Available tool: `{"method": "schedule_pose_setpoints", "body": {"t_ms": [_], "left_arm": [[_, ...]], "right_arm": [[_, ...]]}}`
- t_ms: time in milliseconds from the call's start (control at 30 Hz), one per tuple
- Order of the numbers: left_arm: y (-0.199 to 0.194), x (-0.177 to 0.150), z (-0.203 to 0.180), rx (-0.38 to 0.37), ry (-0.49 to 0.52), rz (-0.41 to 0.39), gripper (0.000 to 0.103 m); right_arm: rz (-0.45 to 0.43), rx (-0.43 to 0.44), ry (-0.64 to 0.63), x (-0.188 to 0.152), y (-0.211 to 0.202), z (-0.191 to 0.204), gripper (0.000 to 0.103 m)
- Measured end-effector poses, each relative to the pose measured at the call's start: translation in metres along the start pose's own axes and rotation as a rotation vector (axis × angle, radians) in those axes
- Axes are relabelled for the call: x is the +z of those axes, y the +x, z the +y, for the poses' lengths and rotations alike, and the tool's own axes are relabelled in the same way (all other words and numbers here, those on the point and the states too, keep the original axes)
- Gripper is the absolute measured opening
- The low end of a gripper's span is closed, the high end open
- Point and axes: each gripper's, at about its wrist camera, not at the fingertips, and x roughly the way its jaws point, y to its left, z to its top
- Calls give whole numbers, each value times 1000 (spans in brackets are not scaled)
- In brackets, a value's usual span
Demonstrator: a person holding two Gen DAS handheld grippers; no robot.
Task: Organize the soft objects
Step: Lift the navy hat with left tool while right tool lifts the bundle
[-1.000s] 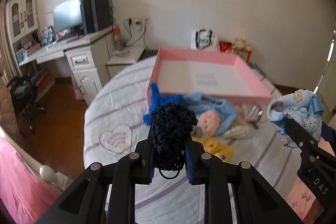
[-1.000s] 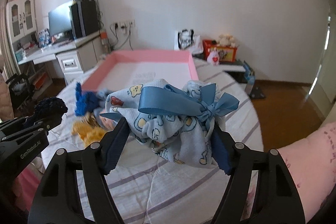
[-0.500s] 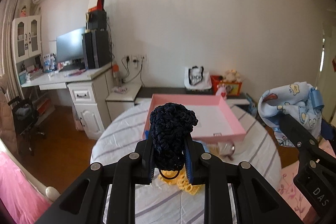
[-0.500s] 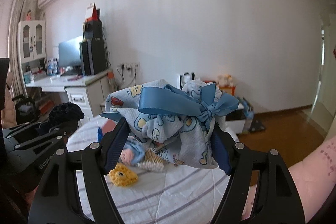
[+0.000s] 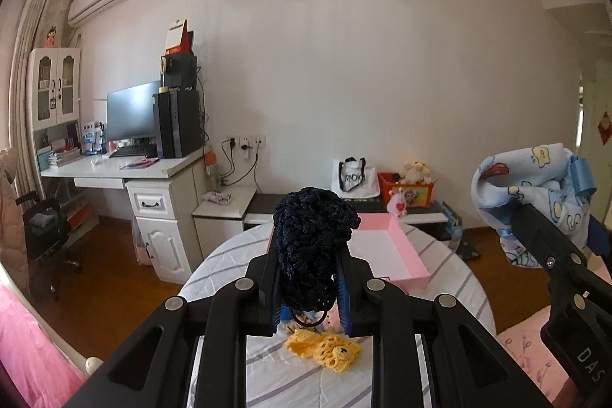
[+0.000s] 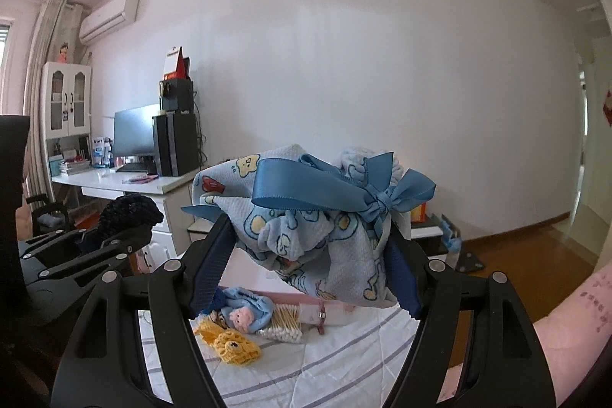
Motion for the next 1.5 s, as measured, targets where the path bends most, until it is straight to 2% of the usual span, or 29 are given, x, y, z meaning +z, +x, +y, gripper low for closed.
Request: {"method": "schedule_pose_setpoints", "body": {"t_ms": [367,733,1100,1500], "left_arm": [[-40,-28,16,-11,-1,-68,20],[-48,-43,15,-8,-4,-62,20],[-18,-17,1,-5,4,-35,20],[39,1,-3,-19,16,36,20]], "right_arm": [[-30,1,-18,-1,-14,1,71],[-16,5,-22,-2,-9,-4,71],[13,-5,-8,2,3,-5,72],[113,-21,3,-6,57,-6,72]]}}
